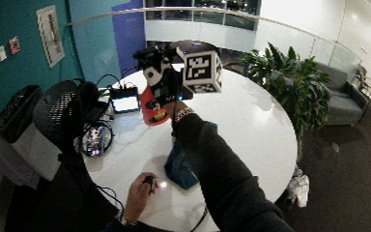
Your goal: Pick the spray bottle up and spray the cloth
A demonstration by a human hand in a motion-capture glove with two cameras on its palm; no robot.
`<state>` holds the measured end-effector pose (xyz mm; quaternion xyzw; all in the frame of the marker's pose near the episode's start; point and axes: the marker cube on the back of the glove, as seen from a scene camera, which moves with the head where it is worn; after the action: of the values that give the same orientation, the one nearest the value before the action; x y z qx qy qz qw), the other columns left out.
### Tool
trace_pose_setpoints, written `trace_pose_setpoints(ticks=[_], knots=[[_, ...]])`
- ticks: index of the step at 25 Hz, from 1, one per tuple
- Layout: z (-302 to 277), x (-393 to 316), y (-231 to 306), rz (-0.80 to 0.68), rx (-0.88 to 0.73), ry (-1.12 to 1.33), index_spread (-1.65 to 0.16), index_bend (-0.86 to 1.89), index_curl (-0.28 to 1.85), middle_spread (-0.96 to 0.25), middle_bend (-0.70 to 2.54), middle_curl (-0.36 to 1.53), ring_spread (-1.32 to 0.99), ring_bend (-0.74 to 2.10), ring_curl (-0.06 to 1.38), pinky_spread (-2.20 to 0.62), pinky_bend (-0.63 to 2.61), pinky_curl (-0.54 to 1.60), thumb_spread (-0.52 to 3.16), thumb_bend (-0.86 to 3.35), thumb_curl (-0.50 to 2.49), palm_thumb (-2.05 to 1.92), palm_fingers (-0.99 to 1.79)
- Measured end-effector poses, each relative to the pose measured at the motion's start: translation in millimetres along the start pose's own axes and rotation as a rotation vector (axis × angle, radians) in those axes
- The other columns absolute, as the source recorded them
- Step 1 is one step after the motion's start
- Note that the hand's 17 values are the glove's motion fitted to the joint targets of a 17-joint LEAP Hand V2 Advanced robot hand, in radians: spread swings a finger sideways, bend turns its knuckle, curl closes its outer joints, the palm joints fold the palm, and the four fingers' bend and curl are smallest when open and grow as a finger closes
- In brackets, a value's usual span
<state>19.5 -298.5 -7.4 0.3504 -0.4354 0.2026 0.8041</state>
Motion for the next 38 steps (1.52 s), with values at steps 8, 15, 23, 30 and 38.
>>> trace_pose_setpoints(ticks=[8, 15, 23, 30, 38], knots=[[-2.7, 65.0, 8.5, 0.019, 0.11, 0.065, -0.27, 0.17, 0.52, -0.17, 0.58, 0.51, -0.15, 0.73, 0.45, -0.28, 0.56, 0.44, 0.96, -0.02, 0.59, 0.82, 1.33], [-21.6, 49.8, 3.2, -0.053, 0.156, 0.108, -0.27, 0.16, 0.51, -0.18, 0.57, 0.51, -0.16, 0.74, 0.46, -0.28, 0.57, 0.44, 0.96, -0.03, 0.59, 0.81, 1.34], [-22.1, 52.4, 1.0, -0.047, 0.149, 0.124, -0.27, 0.16, 0.5, -0.18, 0.58, 0.51, -0.17, 0.75, 0.46, -0.27, 0.58, 0.45, 0.97, -0.03, 0.57, 0.79, 1.34], [-7.7, 89.0, 37.0, 0.122, -0.02, 0.169, -0.27, 0.17, 0.5, -0.17, 0.59, 0.51, -0.15, 0.7, 0.45, -0.23, 0.52, 0.44, 0.9, -0.02, 0.59, 0.84, 1.22], [2.0, 130.1, 77.3, 0.183, -0.366, 0.298, -0.33, 0.03, 0.4, -0.14, 0.44, 0.47, -0.13, 0.58, 0.44, 0.05, 0.45, 0.45, 0.97, -0.03, 0.57, 0.82, 0.47]])
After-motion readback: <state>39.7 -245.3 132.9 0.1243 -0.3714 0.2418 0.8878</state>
